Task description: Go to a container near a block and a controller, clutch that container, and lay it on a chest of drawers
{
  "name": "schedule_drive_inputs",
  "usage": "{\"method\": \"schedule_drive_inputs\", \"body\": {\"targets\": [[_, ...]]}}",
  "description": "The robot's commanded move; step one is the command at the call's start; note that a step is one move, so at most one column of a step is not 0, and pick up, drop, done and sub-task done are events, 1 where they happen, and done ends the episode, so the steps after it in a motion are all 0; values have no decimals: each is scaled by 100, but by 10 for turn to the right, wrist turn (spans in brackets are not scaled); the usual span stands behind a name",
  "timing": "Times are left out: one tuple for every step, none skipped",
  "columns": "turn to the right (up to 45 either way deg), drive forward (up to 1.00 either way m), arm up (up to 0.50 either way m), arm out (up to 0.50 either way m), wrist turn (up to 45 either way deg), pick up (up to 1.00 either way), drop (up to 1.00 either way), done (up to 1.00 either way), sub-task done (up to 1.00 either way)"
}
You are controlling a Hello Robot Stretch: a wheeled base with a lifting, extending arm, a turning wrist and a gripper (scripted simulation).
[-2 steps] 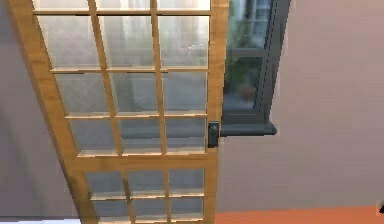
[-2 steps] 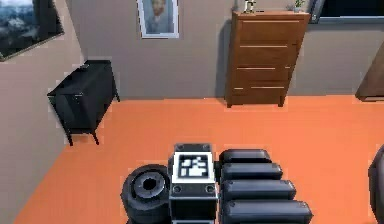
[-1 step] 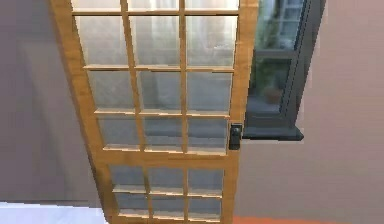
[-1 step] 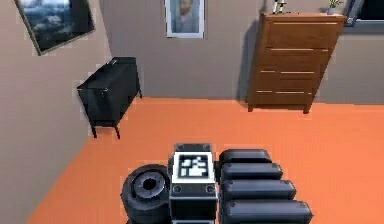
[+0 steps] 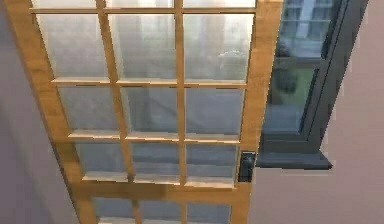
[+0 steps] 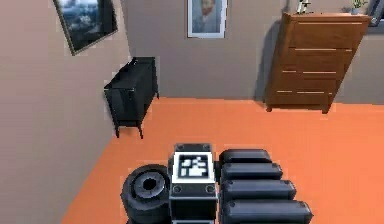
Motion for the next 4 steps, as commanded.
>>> {"method": "schedule_drive_inputs", "body": {"targets": [[-450,0,0,0,0,0,0,0,0],[-60,0,0,0,0,0,0,0,0],[-30,0,0,0,0,0,0,0,0],[0,35,0,0,0,0,0,0,0]]}}
